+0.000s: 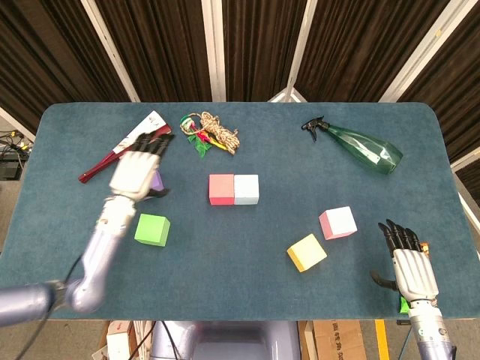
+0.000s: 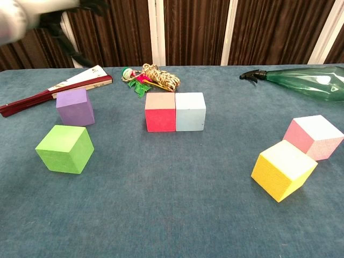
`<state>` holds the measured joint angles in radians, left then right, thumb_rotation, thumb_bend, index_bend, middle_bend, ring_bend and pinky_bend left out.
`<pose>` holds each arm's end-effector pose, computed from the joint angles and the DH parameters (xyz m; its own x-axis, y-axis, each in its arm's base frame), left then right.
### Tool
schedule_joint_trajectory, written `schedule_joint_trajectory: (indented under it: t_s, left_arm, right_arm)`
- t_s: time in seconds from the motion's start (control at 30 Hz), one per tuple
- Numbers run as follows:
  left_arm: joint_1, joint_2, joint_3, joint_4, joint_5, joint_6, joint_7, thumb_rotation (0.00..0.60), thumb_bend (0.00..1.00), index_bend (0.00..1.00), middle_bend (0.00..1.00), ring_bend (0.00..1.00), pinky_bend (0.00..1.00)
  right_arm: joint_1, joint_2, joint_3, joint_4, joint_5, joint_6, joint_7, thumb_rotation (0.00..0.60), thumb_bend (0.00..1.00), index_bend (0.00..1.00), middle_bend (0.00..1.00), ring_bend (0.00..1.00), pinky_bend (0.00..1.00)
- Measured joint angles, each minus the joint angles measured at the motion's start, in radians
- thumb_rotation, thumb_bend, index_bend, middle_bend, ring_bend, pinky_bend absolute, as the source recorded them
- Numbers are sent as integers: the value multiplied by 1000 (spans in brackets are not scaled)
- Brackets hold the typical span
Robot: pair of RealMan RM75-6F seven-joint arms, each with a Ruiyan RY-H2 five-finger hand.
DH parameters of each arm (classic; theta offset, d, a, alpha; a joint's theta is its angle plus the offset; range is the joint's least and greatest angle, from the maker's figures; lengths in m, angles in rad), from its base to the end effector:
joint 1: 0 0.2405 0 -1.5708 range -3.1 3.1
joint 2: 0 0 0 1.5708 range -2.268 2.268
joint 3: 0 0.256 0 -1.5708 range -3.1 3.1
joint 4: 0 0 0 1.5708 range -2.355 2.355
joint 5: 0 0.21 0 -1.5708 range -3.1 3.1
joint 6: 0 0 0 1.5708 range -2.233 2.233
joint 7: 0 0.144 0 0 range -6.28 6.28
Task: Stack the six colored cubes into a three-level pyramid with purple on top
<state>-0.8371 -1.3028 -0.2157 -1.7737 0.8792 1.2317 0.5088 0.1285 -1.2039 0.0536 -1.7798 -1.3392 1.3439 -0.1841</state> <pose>-0.1105 0.3615 0.0842 0.4330 0.0293 0.9009 0.8763 -0.2477 -0.4131 -0.2845 -0.1874 0.1052 0.3049 -0.1676 0.9375 -0.9457 0.0632 0.3188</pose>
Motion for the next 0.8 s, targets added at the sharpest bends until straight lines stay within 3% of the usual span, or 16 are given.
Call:
schedule_joint_trajectory:
  t_s: [0.17, 0.33, 0.63, 0.8]
  left_arm:
    - [170, 125, 113, -61, 176, 112, -118, 600, 163, 122, 82, 0, 0]
    - [294, 188, 204, -75, 292, 186, -224, 600, 163, 131, 83, 0, 0]
    - [469, 178, 285, -11, 437, 288, -486, 600, 163, 119, 75, 0, 0]
    - [552, 149, 302, 44, 469, 356, -488, 600, 163, 102, 70, 0, 0]
  right_arm:
    - [4, -8, 0, 2, 7, -7, -12, 600, 250, 58, 30, 16, 46]
    - [5, -10, -1, 0, 4, -6, -16, 600, 250, 58, 30, 16, 47]
    - [2, -3, -4, 16, -41, 15, -4, 600, 250, 58, 30, 16, 38]
    - [7, 33, -25, 8, -112, 18, -4, 600, 250, 59, 30, 16, 30]
